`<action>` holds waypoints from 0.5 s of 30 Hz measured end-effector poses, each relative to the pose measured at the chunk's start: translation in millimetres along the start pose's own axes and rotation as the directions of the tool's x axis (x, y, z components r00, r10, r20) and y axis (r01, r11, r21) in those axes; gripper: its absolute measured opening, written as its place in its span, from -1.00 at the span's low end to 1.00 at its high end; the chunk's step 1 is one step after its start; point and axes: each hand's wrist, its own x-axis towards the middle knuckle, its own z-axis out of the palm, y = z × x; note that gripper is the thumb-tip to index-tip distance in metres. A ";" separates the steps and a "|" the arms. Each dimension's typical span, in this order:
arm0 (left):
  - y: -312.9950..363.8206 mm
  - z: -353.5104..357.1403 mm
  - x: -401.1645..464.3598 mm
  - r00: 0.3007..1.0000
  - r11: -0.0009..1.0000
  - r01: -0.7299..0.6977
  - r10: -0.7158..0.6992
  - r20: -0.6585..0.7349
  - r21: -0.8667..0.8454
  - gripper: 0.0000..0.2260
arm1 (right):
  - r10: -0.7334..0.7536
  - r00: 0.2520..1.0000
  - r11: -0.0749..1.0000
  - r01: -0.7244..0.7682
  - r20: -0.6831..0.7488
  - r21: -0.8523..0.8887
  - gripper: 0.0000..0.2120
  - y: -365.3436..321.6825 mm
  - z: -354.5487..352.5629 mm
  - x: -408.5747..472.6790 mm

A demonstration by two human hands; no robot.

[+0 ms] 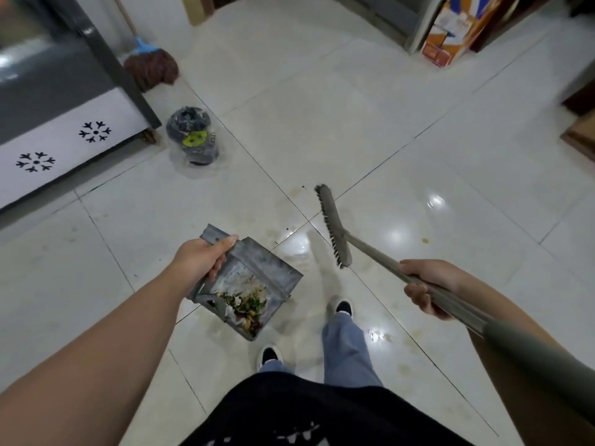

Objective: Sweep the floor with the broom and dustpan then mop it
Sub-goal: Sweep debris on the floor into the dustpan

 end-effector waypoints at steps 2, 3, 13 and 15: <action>11.7 7.6 8.8 0.999 0.999 0.032 -0.032 -0.033 -0.005 -0.62 | 0.012 1.000 0.999 -0.012 0.018 -0.036 -0.89 -31.4 -14.6 10.8; 16.4 11.7 13.6 0.998 0.999 0.044 -0.045 -0.048 -0.009 -0.63 | 0.012 1.000 0.998 -0.010 0.021 -0.066 -0.83 -48.3 -22.4 19.4; 37.4 42.9 71.5 0.974 0.987 0.155 -0.160 -0.159 -0.047 -0.60 | -0.001 1.000 0.954 0.006 0.017 -0.298 -0.74 -198.6 -30.5 83.3; 39.0 42.1 84.8 0.968 0.982 0.169 -0.182 -0.174 -0.086 -0.59 | 0.011 1.000 0.950 -0.006 0.013 -0.313 -0.71 -220.9 -23.9 92.4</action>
